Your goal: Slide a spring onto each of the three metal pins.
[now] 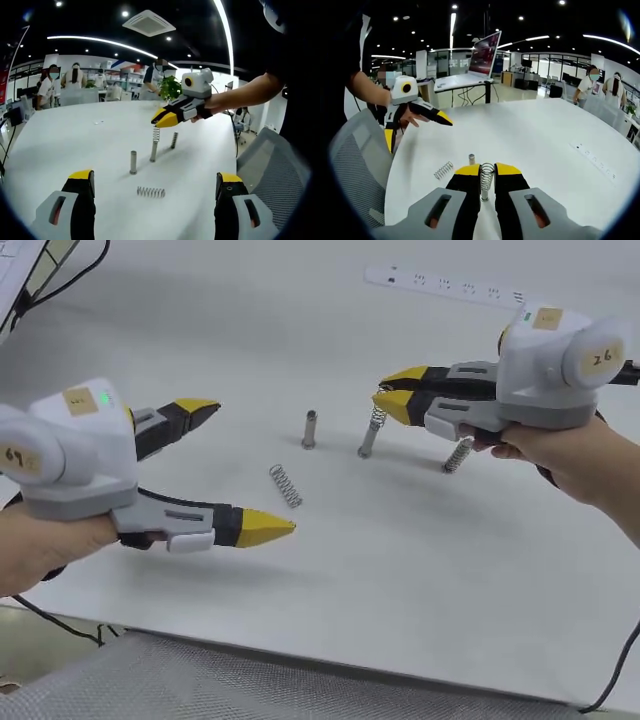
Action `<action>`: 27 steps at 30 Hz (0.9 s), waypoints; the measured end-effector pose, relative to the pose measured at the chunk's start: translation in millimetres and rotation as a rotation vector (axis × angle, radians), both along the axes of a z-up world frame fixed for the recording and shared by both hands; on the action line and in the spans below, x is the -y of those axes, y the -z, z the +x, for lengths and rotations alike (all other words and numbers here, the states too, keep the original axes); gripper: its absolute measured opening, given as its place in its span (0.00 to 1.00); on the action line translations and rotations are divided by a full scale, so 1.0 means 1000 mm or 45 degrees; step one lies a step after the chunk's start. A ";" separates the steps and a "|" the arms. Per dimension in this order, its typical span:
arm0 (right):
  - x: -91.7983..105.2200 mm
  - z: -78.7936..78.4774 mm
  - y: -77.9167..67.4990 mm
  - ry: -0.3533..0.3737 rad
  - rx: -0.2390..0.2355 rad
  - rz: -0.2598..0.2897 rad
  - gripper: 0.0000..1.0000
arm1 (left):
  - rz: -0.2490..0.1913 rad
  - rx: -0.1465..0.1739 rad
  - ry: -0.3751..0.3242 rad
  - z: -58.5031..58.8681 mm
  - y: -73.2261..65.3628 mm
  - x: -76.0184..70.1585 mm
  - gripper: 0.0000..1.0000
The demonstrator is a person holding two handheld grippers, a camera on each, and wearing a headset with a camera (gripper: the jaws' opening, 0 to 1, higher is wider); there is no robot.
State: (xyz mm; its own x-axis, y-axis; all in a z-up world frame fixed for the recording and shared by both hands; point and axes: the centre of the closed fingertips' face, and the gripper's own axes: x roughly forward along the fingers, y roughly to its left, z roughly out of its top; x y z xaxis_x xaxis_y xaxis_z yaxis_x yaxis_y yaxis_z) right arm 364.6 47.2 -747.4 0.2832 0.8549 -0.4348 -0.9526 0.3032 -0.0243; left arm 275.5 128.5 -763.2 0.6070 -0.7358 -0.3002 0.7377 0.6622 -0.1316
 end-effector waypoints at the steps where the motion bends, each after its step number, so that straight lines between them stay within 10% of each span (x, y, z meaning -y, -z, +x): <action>1: 0.000 0.000 0.000 0.001 0.002 -0.001 0.07 | 0.001 0.000 0.000 0.000 0.000 0.000 0.99; 27: 0.002 0.001 0.020 0.013 -0.029 -0.030 0.07 | 0.006 -0.016 -0.009 0.001 0.004 -0.001 0.99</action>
